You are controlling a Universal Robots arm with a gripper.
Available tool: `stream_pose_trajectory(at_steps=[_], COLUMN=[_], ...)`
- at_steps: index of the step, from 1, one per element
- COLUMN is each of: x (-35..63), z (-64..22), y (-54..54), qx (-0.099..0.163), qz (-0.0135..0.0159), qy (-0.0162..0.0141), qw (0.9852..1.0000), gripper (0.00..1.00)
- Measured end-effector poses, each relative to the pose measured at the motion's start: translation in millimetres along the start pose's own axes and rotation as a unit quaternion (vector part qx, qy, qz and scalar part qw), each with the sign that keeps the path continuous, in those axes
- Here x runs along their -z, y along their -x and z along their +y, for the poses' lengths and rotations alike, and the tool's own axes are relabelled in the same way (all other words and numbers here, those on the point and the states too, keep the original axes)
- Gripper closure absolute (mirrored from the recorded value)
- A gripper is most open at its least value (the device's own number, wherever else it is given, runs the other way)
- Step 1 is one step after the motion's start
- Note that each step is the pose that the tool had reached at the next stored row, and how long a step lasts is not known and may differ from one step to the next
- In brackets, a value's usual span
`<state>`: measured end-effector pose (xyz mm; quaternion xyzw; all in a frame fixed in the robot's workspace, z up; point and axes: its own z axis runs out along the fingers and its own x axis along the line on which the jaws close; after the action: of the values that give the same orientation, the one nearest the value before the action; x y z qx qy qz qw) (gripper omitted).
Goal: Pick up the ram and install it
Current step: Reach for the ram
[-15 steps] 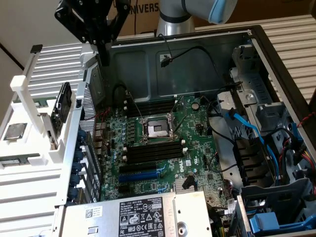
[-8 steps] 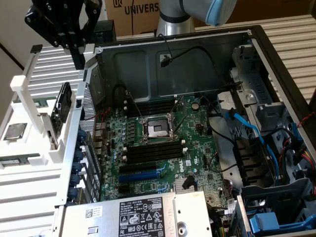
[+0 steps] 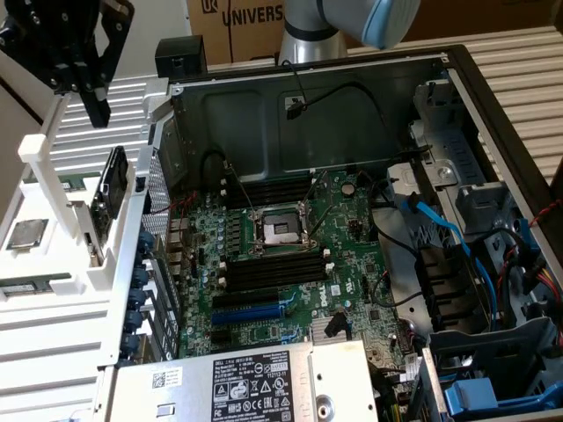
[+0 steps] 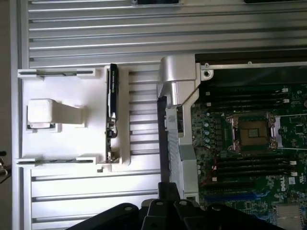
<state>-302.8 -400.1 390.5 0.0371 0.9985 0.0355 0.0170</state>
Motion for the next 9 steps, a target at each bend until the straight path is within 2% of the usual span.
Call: stream_pose_trajectory(at_steps=[2, 7, 8, 9], x=[0.7, 1.5, 1.8, 1.9], z=[-1.6, -3.7, -4.5, -4.9], y=[-18.3, -41.1, -49.9, -54.4], qx=[0.0, 0.0, -0.001, -0.001], qz=[0.0004, 0.001, 0.0011, 0.0012], qy=[0.0061, 0.0132, 0.0154, 0.0163], qw=[1.0, 0.9999, 0.9999, 0.9999], gripper=[0.89, 0.89, 0.89, 0.89])
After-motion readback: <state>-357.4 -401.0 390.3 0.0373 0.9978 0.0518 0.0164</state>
